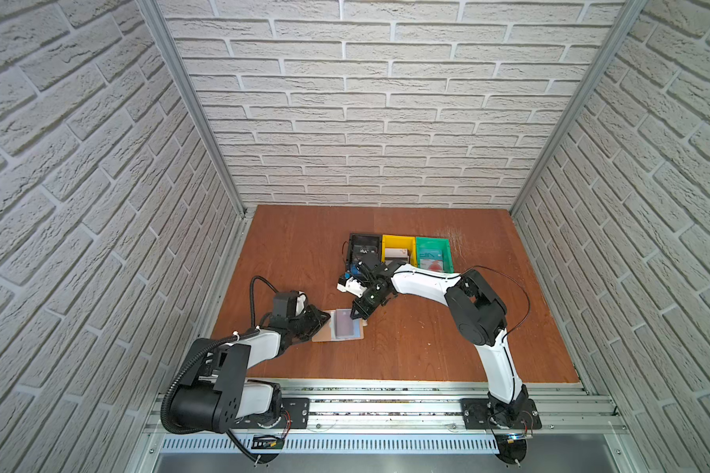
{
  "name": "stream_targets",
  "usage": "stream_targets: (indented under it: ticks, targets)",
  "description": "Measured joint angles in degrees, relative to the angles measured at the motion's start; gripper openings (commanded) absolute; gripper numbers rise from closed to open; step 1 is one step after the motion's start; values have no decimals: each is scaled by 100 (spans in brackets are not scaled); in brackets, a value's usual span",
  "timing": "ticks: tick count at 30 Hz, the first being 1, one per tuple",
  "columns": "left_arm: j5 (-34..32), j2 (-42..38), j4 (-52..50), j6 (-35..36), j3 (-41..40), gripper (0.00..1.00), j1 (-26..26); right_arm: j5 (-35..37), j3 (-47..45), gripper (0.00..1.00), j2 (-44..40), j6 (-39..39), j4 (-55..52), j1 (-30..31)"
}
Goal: Take the credit cards out of the card holder
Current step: Flip over the card slot on the card holder.
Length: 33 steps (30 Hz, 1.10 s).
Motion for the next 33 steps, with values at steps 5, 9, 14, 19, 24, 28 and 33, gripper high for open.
stream_targets:
  ticks: [5, 9, 14, 19, 24, 28, 33]
  targets:
    - [-7, -13, -17, 0, 0, 19, 0, 31, -90, 6, -50, 0, 7, -31]
    - [-9, -15, -20, 0, 0, 19, 0, 22, -92, 6, -52, 0, 11, -31]
    - [-7, -15, -22, 2, 0, 19, 0, -17, -4, 6, 0, 2, -37, -20]
    - [-7, -15, -22, 2, 0, 18, 0, -92, 162, 6, 125, 44, -44, 9]
    - [-7, -15, -22, 4, 0, 18, 0, -107, 166, 6, 129, 87, -42, 13]
    - [-2, -15, -39, 13, 4, 18, 0, -105, 166, 5, 129, 87, -42, 13]
    - [-22, -431, -769, 157, 136, 23, 52, -103, 166, 6, 129, 85, -44, 13]
